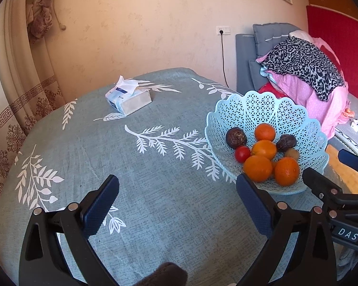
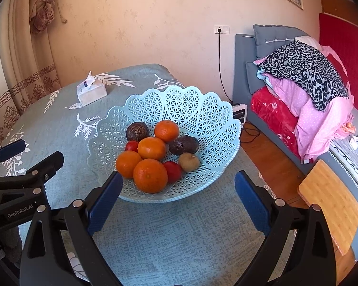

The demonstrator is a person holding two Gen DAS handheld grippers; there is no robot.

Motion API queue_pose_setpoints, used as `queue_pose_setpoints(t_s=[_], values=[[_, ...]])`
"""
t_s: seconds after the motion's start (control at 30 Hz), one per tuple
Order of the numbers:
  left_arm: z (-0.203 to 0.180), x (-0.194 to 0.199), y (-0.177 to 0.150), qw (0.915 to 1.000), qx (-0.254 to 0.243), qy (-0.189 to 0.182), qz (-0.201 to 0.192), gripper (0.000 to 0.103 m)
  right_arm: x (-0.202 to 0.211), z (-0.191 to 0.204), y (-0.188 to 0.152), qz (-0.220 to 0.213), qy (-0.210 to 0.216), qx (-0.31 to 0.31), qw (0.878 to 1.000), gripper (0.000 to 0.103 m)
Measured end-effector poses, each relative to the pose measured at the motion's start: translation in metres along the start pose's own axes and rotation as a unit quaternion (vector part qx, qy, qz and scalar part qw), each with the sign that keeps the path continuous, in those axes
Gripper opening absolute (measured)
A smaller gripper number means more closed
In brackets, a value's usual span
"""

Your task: Organize fruits

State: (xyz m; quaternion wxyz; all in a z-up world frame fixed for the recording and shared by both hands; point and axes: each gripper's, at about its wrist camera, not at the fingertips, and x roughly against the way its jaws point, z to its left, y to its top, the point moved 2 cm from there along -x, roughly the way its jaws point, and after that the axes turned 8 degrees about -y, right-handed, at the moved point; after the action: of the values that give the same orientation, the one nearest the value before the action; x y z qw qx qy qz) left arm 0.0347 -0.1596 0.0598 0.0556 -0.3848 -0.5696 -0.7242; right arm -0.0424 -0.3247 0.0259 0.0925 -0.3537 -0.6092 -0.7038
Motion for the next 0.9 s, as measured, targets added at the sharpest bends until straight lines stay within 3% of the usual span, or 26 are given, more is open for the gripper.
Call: queue_pose_setpoints(t_s=[0.9], values=[[-0.015, -0.002, 0.006, 0.9995, -0.028, 0.005, -0.011, 0.098, -0.003, -0.005, -0.002, 0.005, 0.002, -0.007, 1.000, 0.096]])
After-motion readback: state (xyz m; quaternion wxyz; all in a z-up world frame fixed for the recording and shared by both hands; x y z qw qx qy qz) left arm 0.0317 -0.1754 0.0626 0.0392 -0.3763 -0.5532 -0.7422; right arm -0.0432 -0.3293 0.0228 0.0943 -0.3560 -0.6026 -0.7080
